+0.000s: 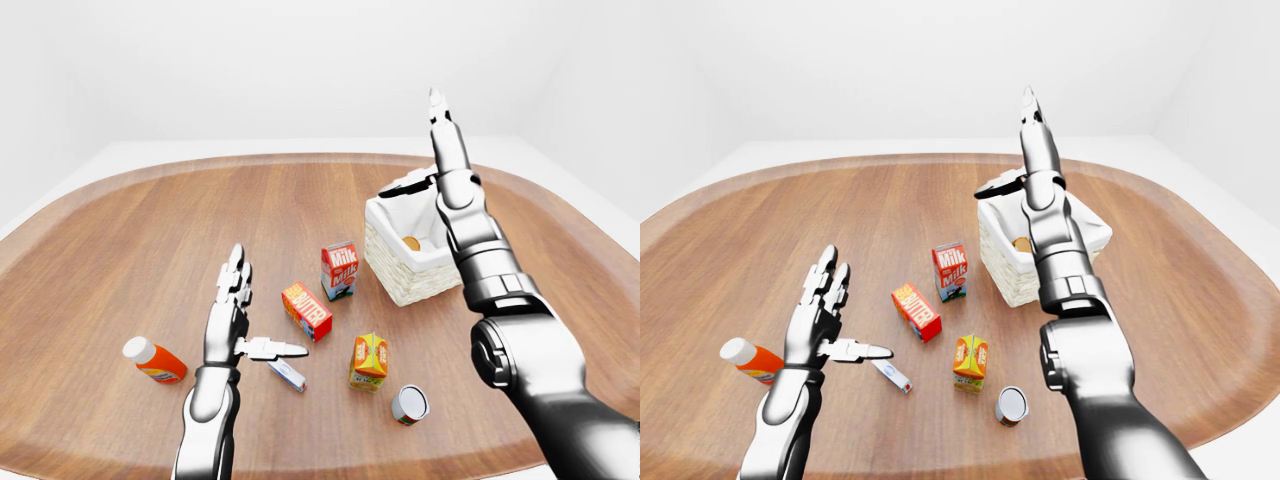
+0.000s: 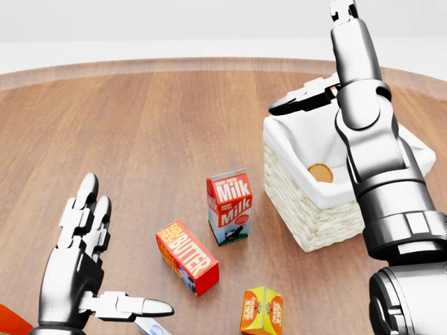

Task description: Pick up the alphabet soup and the tomato sauce, and put them in the basket.

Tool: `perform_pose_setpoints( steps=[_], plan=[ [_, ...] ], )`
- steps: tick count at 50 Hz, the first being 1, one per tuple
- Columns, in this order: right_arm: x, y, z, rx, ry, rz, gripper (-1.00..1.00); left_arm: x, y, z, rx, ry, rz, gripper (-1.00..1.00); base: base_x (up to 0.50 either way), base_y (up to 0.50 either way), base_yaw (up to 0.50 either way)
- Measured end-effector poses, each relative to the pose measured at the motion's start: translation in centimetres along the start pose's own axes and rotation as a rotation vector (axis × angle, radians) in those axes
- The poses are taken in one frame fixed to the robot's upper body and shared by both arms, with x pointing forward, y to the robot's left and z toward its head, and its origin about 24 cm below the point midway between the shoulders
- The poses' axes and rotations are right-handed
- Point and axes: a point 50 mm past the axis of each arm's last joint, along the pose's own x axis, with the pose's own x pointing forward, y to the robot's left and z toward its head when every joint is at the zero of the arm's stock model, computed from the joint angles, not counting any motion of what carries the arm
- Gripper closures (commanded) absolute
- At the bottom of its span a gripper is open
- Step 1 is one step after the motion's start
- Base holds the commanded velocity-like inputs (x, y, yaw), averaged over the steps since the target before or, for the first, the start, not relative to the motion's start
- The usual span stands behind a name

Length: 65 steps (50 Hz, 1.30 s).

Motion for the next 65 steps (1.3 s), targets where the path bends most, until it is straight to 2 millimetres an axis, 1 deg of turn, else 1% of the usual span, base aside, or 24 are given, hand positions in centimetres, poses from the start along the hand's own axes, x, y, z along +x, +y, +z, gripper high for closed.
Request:
perform_pose_setpoints(
  steps=[16,24,47,65],
  plan=[
    [-2.4,0.3,2.5,0.085,-0.121,0.019,-1.0,0.0,0.0,0.0,0.0,0.001,-0.001,-1.0,0.0,0.0,0.0],
    [-4.0,0.3,3.2,0.121,-0.191,0.023,-1.0,0.0,0.0,-0.1,0.0,0.003,-0.001,-1.0,0.0,0.0,0.0],
    [-8.2,0.0,4.3,0.186,-0.322,0.019,-1.0,0.0,0.0,0.0,0.0,0.001,0.0,-1.0,0.0,0.0,0.0],
    [-11.7,-0.2,4.1,0.196,-0.363,0.017,-1.0,0.0,0.0,0.0,0.0,0.001,0.0,-1.0,0.0,0.0,0.0]
  ],
)
